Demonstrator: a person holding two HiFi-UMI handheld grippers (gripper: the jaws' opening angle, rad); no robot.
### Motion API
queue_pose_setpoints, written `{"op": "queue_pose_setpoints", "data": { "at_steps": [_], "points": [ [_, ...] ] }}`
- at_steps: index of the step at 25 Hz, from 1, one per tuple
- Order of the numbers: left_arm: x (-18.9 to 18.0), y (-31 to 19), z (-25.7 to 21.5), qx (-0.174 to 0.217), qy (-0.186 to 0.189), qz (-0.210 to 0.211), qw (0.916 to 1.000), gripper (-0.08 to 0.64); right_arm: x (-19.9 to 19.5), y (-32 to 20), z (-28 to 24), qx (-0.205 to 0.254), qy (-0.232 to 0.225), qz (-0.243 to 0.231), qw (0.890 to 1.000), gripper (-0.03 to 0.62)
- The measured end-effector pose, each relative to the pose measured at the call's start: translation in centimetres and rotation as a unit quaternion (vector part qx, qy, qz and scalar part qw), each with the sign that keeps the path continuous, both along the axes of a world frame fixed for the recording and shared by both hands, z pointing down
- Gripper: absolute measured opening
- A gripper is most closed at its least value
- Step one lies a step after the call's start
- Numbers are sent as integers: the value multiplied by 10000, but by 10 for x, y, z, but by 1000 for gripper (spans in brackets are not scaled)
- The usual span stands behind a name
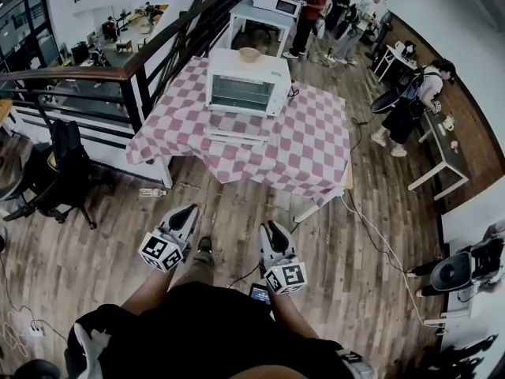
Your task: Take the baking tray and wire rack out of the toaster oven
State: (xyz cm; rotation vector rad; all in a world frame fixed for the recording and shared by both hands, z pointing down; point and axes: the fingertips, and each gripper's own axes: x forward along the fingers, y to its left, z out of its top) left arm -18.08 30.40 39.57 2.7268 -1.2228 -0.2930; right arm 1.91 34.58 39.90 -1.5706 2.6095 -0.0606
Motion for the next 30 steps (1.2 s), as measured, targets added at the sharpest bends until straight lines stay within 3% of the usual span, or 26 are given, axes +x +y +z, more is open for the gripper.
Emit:
{"op": "queue_pose_setpoints", "data": {
  "at_steps": [8,19,24,30],
  "points": [
    [-2,-86,1,-86,107,74,9999,-9,2,-78,-3,-86,-9,122,9999,92],
    [-16,-231,-11,-137,102,267,9995,-9,-24,-236,-15,-227,-359,77,9991,92],
    [-30,-295,-6,-203,173,229,9994,-9,-39,-305,-20,-186,-327,22,9993,92],
    [-37,-342,-3,-199,143,263,9994,-9,-44,-353,-29,-121,-240,103,9996,92]
  ]
}}
